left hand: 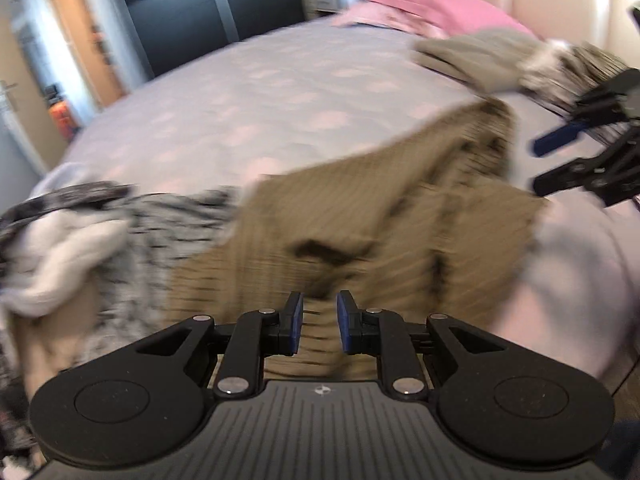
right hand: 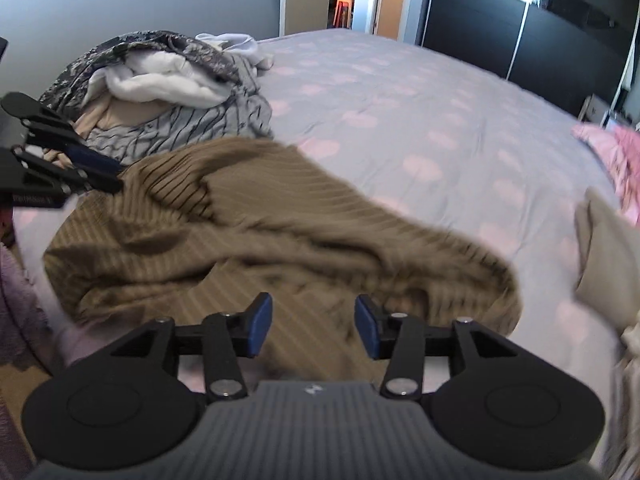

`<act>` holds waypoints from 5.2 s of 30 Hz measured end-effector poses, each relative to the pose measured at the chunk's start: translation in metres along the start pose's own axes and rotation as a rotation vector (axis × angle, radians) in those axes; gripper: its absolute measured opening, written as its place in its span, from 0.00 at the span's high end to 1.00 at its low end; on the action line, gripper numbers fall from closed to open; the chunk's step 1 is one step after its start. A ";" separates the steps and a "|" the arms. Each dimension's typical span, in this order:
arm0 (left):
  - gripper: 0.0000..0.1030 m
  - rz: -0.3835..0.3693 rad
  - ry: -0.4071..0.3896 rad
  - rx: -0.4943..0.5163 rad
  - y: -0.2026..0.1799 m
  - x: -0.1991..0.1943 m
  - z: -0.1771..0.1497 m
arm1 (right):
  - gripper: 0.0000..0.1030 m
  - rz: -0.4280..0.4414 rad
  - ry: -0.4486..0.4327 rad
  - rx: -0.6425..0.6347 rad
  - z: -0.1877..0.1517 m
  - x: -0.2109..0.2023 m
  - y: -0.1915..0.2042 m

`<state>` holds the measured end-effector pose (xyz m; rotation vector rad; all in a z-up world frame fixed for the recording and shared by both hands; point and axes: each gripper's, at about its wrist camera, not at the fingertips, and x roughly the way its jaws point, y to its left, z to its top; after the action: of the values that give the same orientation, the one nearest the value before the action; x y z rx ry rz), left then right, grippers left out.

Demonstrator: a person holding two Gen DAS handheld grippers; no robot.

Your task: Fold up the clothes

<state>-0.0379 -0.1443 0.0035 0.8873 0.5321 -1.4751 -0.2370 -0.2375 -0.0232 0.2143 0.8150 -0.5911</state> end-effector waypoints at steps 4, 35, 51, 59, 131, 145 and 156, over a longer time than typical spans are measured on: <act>0.82 -0.062 0.044 0.038 -0.031 0.021 -0.004 | 0.48 -0.025 0.027 0.055 -0.032 0.008 0.002; 0.70 -0.043 -0.167 0.455 -0.136 0.031 0.025 | 0.98 0.005 -0.077 0.030 -0.038 0.016 0.002; 0.89 0.160 -0.249 0.692 -0.174 0.049 0.020 | 0.98 0.110 -0.157 0.002 -0.034 -0.011 -0.001; 0.99 0.269 -0.181 0.404 -0.116 0.039 0.054 | 0.67 0.072 -0.193 0.070 -0.032 -0.019 -0.009; 1.00 -0.385 0.015 0.468 -0.176 -0.064 0.021 | 1.00 -0.240 0.048 -0.029 -0.048 -0.118 0.010; 0.77 -0.294 0.110 0.326 -0.128 -0.030 0.041 | 0.74 -0.110 0.196 -0.037 -0.068 -0.076 0.015; 0.59 -0.160 0.066 0.338 -0.102 0.013 0.103 | 0.61 -0.102 0.268 0.139 -0.064 -0.037 -0.026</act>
<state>-0.1580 -0.2204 0.0358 1.1827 0.4155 -1.7171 -0.3113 -0.2180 -0.0377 0.3861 1.0493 -0.7260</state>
